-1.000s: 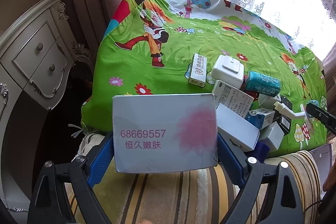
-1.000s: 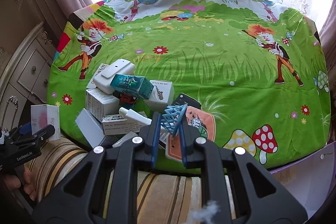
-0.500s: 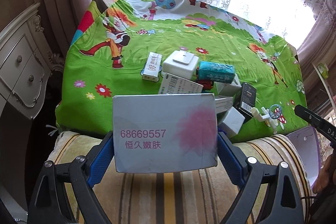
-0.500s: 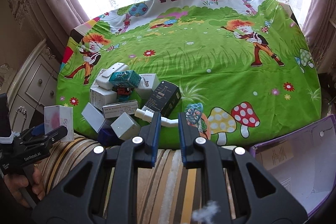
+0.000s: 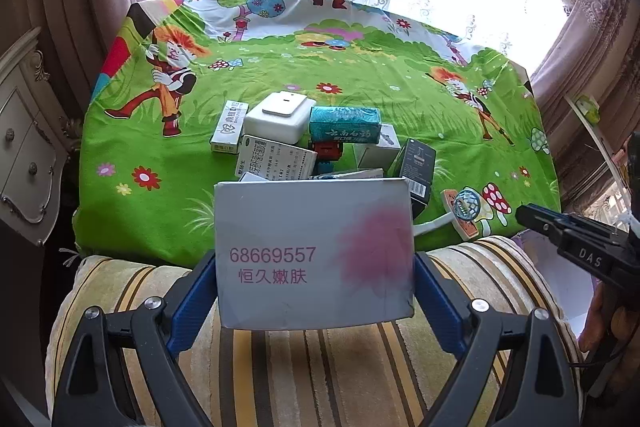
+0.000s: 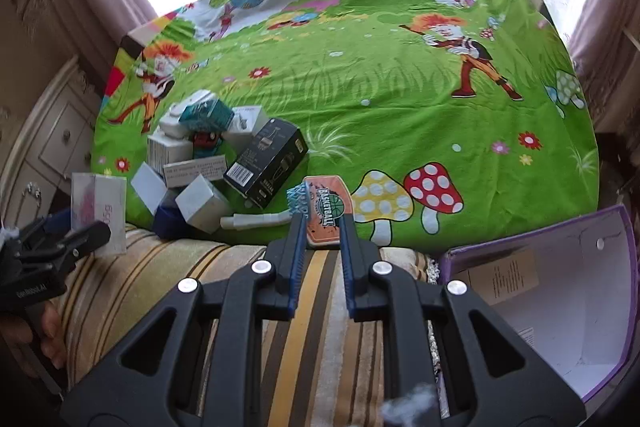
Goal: Organize rigid objects
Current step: 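Grasp and lift the blue basketball-hoop toy with the right tool while the left tool holds the white box, then carry the white box and hoop toy into the purple-rimmed box and release both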
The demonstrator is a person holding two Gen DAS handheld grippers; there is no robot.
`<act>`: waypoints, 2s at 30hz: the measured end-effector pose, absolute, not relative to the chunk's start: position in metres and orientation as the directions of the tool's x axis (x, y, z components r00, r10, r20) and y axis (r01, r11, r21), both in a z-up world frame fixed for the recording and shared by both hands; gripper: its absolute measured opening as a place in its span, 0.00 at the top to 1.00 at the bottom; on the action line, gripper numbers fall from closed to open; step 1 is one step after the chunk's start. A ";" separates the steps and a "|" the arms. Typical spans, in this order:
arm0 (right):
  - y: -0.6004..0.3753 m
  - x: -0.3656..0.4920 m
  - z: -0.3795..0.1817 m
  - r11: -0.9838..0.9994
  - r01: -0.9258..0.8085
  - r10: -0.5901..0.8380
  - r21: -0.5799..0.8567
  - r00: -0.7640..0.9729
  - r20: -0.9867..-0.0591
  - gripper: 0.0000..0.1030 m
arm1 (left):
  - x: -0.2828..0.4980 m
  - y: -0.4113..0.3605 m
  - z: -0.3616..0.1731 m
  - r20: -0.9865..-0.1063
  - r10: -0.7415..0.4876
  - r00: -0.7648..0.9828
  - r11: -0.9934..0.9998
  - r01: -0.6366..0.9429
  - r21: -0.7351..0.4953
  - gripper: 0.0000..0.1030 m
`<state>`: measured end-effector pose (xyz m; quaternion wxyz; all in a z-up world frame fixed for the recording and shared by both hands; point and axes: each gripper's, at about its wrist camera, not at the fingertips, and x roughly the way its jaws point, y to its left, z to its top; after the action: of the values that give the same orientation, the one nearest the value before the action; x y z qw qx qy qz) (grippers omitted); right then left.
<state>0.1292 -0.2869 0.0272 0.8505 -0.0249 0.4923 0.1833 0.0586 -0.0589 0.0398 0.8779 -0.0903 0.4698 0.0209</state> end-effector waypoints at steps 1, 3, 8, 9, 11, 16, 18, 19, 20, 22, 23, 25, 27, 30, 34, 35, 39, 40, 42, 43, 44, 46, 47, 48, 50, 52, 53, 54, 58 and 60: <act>-0.281 0.131 0.023 0.927 -0.355 0.281 0.125 0.432 -0.857 0.57 | 0.058 -0.059 0.040 -0.828 -0.049 0.558 0.983 -0.122 -0.141 0.10; -0.273 0.138 0.016 0.919 -0.380 0.268 0.100 0.420 -0.867 0.35 | 0.058 -0.059 0.040 -0.827 -0.051 0.559 0.983 -0.120 -0.141 0.10; -0.248 0.158 0.002 0.900 -0.436 0.193 0.004 0.391 -0.900 0.35 | 0.060 -0.061 0.039 -0.828 -0.070 0.557 0.982 -0.107 -0.155 0.10; -0.243 0.163 -0.005 0.895 -0.446 0.174 -0.012 0.374 -0.911 0.35 | 0.060 -0.062 0.038 -0.828 -0.073 0.556 0.982 -0.104 -0.157 0.10; -0.238 0.173 -0.020 0.890 -0.456 0.145 -0.027 0.338 -0.930 0.35 | 0.060 -0.063 0.038 -0.828 -0.079 0.555 0.982 -0.099 -0.160 0.10; -0.250 0.182 -0.024 0.903 -0.427 0.192 0.041 0.317 -0.929 0.80 | 0.061 -0.064 0.039 -0.826 -0.087 0.557 0.982 -0.094 -0.167 0.10; -0.257 0.178 -0.016 0.909 -0.411 0.221 0.069 0.334 -0.916 0.80 | 0.062 -0.067 0.039 -0.825 -0.096 0.557 0.982 -0.084 -0.171 0.10; -0.262 0.175 -0.011 0.914 -0.396 0.235 0.086 0.347 -0.908 0.80 | 0.063 -0.069 0.041 -0.823 -0.104 0.559 0.982 -0.074 -0.175 0.10; -0.268 0.172 -0.005 0.919 -0.381 0.251 0.104 0.360 -0.898 0.80 | 0.063 -0.074 0.042 -0.820 -0.112 0.562 0.982 -0.062 -0.177 0.10; -0.281 0.166 0.007 0.927 -0.350 0.272 0.131 0.391 -0.879 0.80 | 0.063 -0.083 0.046 -0.812 -0.131 0.568 0.983 -0.032 -0.181 0.10; -0.289 0.161 0.013 0.932 -0.335 0.277 0.139 0.410 -0.869 0.80 | 0.062 -0.088 0.048 -0.809 -0.142 0.571 0.983 -0.015 -0.183 0.10; -0.307 0.152 0.023 0.942 -0.299 0.280 0.153 0.447 -0.849 0.80 | 0.062 -0.100 0.051 -0.803 -0.165 0.573 0.982 0.018 -0.189 0.10; -0.327 0.140 0.033 0.953 -0.258 0.270 0.160 0.482 -0.834 0.80 | 0.063 -0.114 0.054 -0.797 -0.195 0.572 0.979 0.060 -0.197 0.10; -0.358 0.124 0.043 0.966 -0.200 0.248 0.166 0.520 -0.817 0.80 | 0.064 -0.137 0.056 -0.792 -0.244 0.560 0.970 0.126 -0.210 0.10; -0.397 0.102 0.052 0.982 -0.129 0.189 0.141 0.560 -0.807 0.80 | 0.066 -0.169 0.060 -0.783 -0.304 0.543 0.952 0.213 -0.222 0.10; -0.405 0.096 0.053 0.985 -0.111 0.174 0.135 0.566 -0.806 0.80 | 0.066 -0.177 0.061 -0.781 -0.319 0.537 0.946 0.233 -0.226 0.10; -0.442 0.076 0.054 0.993 -0.033 0.113 0.115 0.582 -0.805 0.80 | 0.067 -0.212 0.064 -0.778 -0.375 0.504 0.918 0.321 -0.234 0.10; -0.451 0.072 0.053 0.993 -0.013 0.099 0.113 0.584 -0.806 0.80 | 0.067 -0.220 0.064 -0.778 -0.387 0.495 0.910 0.339 -0.236 0.10; -0.467 0.063 0.053 0.994 0.024 0.074 0.109 0.586 -0.807 0.80 | 0.066 -0.237 0.065 -0.778 -0.408 0.478 0.895 0.378 -0.238 0.10; -0.474 0.060 0.052 0.993 0.040 0.064 0.108 0.587 -0.807 0.80 | 0.066 -0.245 0.066 -0.778 -0.419 0.469 0.887 0.397 -0.238 0.10; -0.481 0.057 0.052 0.993 0.055 0.055 0.107 0.587 -0.808 0.80 | 0.065 -0.253 0.066 -0.777 -0.429 0.460 0.878 0.414 -0.240 0.10; -0.494 0.052 0.052 0.991 0.085 0.036 0.106 0.589 -0.807 0.80 | 0.064 -0.269 0.066 -0.779 -0.454 0.434 0.857 0.452 -0.248 0.10; -0.500 0.050 0.052 0.989 0.101 0.027 0.106 0.589 -0.807 0.80 | 0.063 -0.276 0.065 -0.780 -0.464 0.420 0.847 0.468 -0.252 0.10; -0.506 0.048 0.052 0.987 0.116 0.018 0.107 0.590 -0.807 0.80 | 0.063 -0.283 0.064 -0.781 -0.472 0.408 0.838 0.482 -0.255 0.10; -0.516 0.043 0.053 0.984 0.139 0.006 0.110 0.595 -0.804 0.80 | 0.061 -0.295 0.062 -0.784 -0.489 0.382 0.821 0.506 -0.266 0.10; -0.523 0.040 0.055 0.982 0.157 -0.007 0.108 0.598 -0.802 0.80 | 0.060 -0.306 0.061 -0.785 -0.503 0.361 0.804 0.528 -0.272 0.09; -0.526 0.039 0.056 0.981 0.165 -0.013 0.107 0.599 -0.801 0.80 | 0.060 -0.311 0.060 -0.786 -0.509 0.352 0.796 0.540 -0.274 0.09; -0.528 0.038 0.057 0.980 0.171 -0.019 0.105 0.601 -0.799 0.80 | 0.059 -0.315 0.058 -0.786 -0.516 0.340 0.787 0.551 -0.278 0.09; -0.534 0.038 0.058 0.976 0.187 -0.022 0.113 0.601 -0.799 0.78 | 0.059 -0.322 0.055 -0.782 -0.539 0.313 0.770 0.559 -0.307 0.08; -0.534 0.038 0.057 0.975 0.187 -0.019 0.116 0.598 -0.801 0.66 | 0.061 -0.318 0.055 -0.778 -0.540 0.321 0.778 0.544 -0.315 0.07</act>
<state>0.0380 -0.5344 0.0574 0.8888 0.0944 0.4447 -0.0581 0.0606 -0.3182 0.0553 0.8128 0.0022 0.4777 -0.3333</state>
